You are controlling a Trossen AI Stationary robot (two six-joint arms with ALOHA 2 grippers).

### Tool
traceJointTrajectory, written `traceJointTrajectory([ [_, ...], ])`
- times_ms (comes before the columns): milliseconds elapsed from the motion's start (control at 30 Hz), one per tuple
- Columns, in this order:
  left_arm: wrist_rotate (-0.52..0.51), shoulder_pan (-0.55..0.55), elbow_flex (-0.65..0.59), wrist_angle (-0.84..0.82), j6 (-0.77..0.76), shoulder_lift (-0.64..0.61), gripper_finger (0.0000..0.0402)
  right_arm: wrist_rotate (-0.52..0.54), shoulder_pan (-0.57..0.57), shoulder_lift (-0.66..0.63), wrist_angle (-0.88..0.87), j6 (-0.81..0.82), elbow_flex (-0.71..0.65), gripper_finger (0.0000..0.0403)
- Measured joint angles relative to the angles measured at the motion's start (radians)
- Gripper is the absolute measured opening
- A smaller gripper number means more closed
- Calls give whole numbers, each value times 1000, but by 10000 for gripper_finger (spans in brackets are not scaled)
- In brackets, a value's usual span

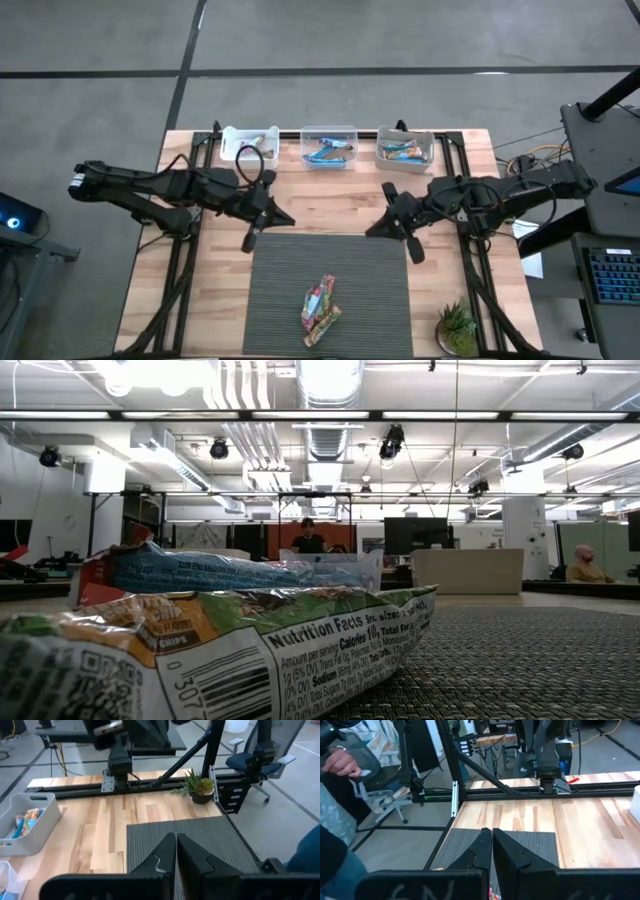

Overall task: Pick and place Granola Bars by type
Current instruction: Put the yellow granola bar into the gray bin

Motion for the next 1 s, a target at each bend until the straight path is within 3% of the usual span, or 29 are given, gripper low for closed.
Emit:
traceJointTrajectory([
  [333, 0, 0, -15, 1, 0, 1, 0, 86, 75, 20, 43, 5, 0, 8],
  [667, 1, 0, -15, 1, 15, 0, 0, 103, 157, 190, 221, 5, 1, 8],
  [1000, 11, 0, -15, 0, 67, 0, 0, 102, 221, 301, 239, -23, 1, 8],
])
